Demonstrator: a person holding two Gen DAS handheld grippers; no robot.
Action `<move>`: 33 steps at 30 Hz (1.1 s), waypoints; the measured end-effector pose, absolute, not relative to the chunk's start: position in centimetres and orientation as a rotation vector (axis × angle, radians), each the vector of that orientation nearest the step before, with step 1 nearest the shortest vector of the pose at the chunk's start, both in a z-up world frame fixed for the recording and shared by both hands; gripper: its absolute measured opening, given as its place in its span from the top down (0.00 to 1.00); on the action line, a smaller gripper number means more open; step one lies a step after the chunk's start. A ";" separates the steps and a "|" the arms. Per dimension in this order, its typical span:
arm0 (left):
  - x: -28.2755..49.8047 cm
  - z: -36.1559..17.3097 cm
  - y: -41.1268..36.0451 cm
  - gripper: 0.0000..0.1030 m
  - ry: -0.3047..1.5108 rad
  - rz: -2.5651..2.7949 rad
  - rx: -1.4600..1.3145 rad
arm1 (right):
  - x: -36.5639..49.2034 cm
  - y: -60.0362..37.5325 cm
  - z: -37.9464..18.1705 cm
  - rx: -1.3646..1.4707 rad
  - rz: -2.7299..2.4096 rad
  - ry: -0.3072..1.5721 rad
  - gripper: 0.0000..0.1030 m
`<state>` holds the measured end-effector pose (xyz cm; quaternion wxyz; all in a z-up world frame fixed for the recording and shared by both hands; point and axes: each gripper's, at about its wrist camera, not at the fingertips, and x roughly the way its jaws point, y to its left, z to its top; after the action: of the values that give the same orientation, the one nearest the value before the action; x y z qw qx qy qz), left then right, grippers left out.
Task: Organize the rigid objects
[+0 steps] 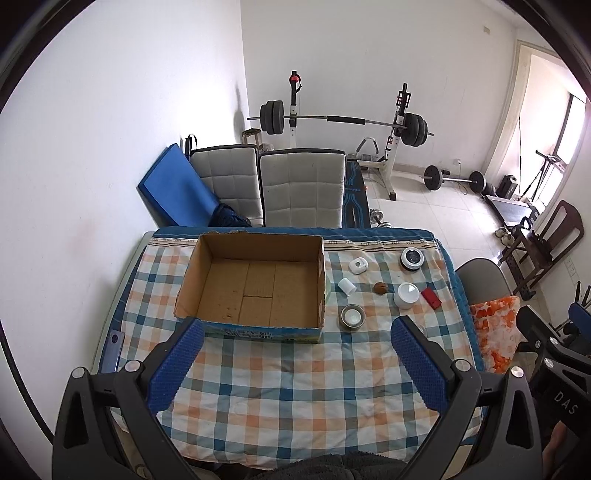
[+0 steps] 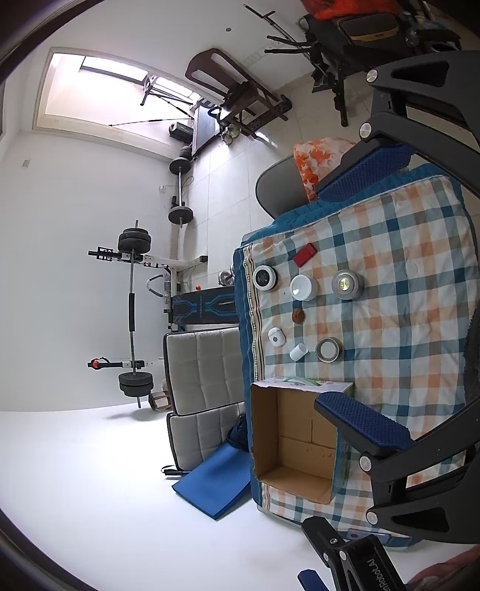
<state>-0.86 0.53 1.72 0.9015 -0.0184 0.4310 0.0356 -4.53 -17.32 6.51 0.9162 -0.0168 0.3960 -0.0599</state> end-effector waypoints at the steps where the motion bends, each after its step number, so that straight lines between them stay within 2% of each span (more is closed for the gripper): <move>1: -0.8 1.8 0.5 0.00 0.891 0.074 -0.037 | -4.5 -17.3 6.6 -0.038 -0.123 0.815 0.00; 33: -1.3 2.0 0.4 0.00 0.888 0.065 -0.044 | -4.7 -17.0 6.8 -0.036 -0.126 0.783 0.00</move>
<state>-1.25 0.41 2.01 0.9023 -0.0213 0.4294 0.0316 -4.73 -17.01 6.83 0.9223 -0.0173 0.3811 -0.0616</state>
